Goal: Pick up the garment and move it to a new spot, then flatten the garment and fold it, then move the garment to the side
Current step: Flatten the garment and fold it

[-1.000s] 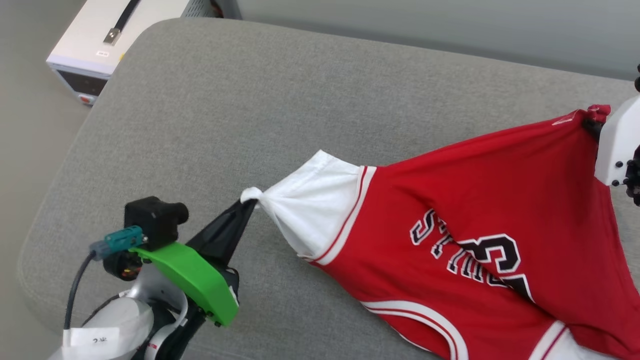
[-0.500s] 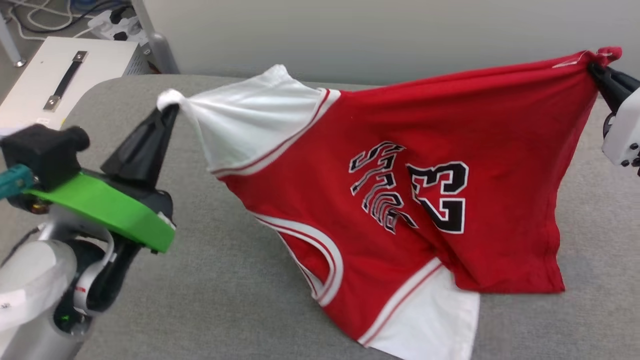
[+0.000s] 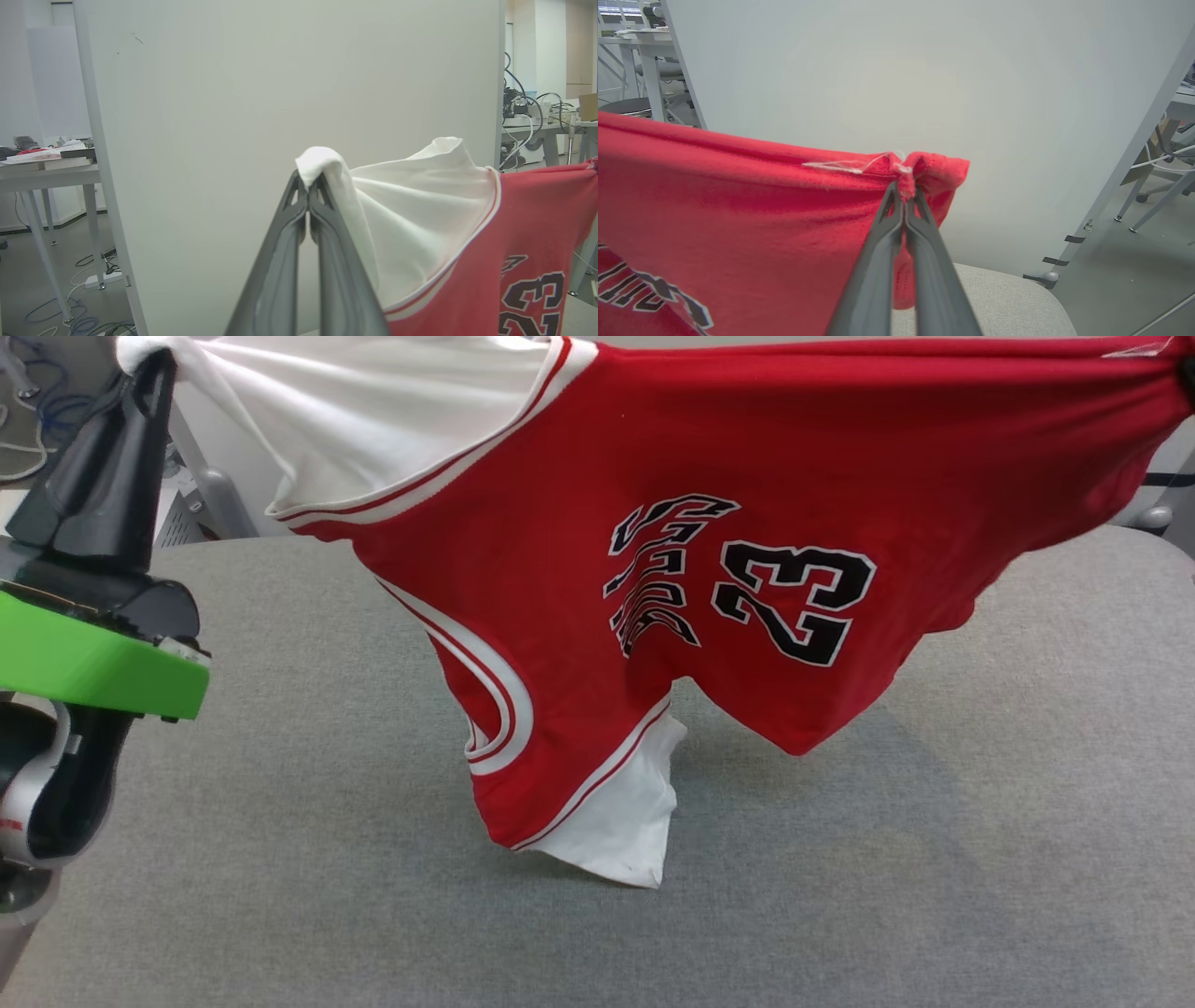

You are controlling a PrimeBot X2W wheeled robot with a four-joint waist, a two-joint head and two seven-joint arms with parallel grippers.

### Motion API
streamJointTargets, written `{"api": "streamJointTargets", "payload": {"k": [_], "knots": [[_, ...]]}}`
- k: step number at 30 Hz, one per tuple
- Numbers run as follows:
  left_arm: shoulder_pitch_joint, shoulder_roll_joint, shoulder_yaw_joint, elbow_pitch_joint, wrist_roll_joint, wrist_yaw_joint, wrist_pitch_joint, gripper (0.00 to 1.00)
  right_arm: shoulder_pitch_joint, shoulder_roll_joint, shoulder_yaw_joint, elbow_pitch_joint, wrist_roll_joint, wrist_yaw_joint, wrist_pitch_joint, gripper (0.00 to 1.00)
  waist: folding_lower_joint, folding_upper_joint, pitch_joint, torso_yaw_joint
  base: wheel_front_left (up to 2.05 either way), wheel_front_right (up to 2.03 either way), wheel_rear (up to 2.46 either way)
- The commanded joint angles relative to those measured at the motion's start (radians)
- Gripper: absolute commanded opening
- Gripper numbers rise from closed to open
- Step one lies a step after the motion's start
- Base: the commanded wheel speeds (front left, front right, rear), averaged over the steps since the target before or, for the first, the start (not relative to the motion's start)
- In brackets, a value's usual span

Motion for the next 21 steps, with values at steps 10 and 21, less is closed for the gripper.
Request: {"api": "streamJointTargets", "payload": {"k": [10, 21], "knots": [[-0.170, 0.100, 0.012, -0.005, 0.063, -0.029, 0.086, 0.00, -0.050, -0.006, -0.063, -0.049, -0.052, -0.002, -0.014, 0.00, 0.0000, 0.0000, 0.081, -0.018, 0.00, 0.00, 0.00], [-0.492, 0.116, -0.019, 0.173, 0.061, -0.159, 0.202, 0.00, -0.280, -0.042, -0.038, 0.066, -0.125, -0.002, -0.099, 0.00, 0.0000, 0.0000, 0.317, -0.023, 0.00, 0.00, 0.00]]}}
